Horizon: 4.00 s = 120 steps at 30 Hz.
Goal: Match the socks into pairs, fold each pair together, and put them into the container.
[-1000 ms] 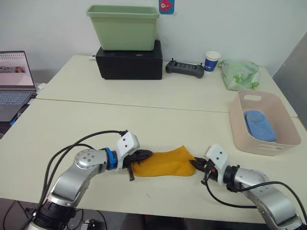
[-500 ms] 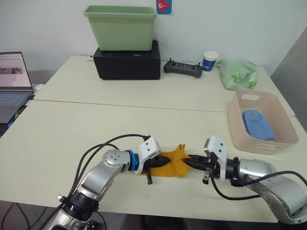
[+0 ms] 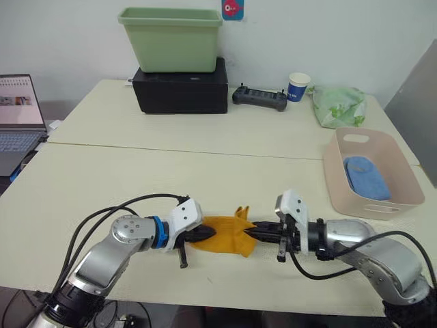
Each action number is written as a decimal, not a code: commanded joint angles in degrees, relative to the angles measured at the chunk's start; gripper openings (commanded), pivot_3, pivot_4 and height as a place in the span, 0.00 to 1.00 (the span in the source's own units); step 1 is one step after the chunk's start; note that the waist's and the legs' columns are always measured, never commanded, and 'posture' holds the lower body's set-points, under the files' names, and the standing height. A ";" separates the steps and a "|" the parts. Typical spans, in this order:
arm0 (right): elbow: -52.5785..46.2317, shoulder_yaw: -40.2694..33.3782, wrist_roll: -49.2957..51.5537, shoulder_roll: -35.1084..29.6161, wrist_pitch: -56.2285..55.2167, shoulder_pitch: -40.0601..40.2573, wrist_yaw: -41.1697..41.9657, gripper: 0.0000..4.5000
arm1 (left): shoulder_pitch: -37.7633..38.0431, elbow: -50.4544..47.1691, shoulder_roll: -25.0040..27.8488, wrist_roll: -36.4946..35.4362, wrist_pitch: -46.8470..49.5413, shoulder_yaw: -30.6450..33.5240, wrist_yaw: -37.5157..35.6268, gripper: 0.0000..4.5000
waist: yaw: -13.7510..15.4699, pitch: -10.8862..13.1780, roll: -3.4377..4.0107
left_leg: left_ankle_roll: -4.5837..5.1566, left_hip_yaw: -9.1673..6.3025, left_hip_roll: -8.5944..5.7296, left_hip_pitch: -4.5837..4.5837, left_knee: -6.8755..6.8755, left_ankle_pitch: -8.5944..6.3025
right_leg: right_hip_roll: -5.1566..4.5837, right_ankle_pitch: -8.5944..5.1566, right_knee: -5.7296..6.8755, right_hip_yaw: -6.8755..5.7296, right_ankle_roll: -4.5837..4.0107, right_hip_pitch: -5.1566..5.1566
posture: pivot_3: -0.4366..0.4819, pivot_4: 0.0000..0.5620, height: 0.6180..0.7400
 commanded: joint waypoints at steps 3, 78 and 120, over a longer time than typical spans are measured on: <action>3.94 4.46 0.84 5.70 4.57 -5.74 -2.91 0.01 | 1.80 2.60 -0.64 1.90 -0.52 -1.36 0.73 0.00 | 0.11 -0.02 0.02 | 0.00 0.02 -0.01 -0.01 0.01 0.00 | -0.03 0.00 0.00 0.01 0.00 0.00 | 0.48 0.27 0.83; 22.59 20.75 -25.74 9.44 -28.47 -11.02 10.82 0.01 | 1.04 -4.42 7.32 -9.91 10.82 9.95 1.20 0.00 | -0.77 0.15 0.07 | -0.01 -0.25 0.00 -0.06 -0.04 0.00 | -0.04 0.00 0.02 -0.02 -0.01 -0.13 | 0.48 0.27 0.83; 20.07 -6.14 -2.50 26.80 31.28 -10.10 -11.34 0.99 | 3.14 5.23 9.65 -2.43 1.54 5.81 -3.92 0.00 | -1.38 -0.27 0.29 | 0.00 0.02 0.03 0.07 -0.10 -0.01 | -0.01 0.00 0.03 0.05 -0.02 -0.07 | 0.48 0.27 0.83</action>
